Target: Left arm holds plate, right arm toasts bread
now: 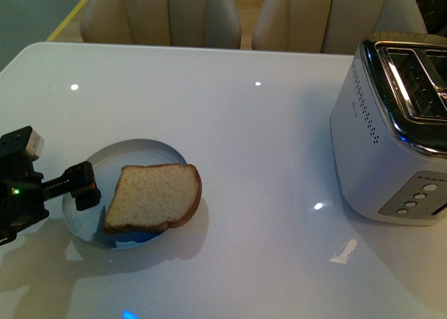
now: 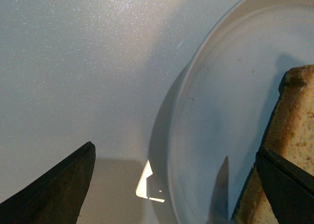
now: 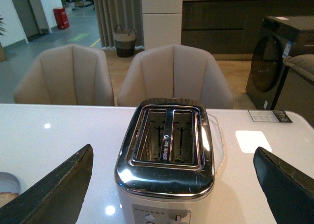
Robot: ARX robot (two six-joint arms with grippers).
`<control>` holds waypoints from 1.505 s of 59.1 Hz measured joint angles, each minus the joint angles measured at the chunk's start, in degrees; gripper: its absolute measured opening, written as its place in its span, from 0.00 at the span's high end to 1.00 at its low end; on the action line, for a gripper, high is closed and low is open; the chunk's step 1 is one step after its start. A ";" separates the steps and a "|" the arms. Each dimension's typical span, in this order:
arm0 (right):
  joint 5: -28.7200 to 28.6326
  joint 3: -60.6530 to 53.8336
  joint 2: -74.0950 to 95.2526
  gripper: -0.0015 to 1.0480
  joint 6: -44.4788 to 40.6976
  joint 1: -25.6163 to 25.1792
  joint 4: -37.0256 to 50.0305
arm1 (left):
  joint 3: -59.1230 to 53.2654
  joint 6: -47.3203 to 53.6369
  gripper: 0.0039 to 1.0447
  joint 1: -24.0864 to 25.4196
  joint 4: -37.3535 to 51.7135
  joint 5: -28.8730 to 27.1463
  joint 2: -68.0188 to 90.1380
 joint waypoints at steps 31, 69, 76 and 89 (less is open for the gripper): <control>0.00 0.00 0.00 0.09 -0.02 0.02 0.00 | 3.85 1.62 0.44 -4.31 -3.34 -1.22 2.54; 0.00 0.00 0.00 0.09 -0.02 0.02 0.00 | 0.31 -9.29 0.97 -4.59 -4.46 6.32 -1.62; 0.00 0.00 0.00 0.09 -0.02 0.02 0.00 | -2.58 -11.67 0.97 -5.11 -5.20 6.47 -8.07; 0.00 0.00 0.00 0.09 -0.02 0.02 0.00 | -6.54 -16.50 0.97 -7.58 -7.28 7.65 -18.73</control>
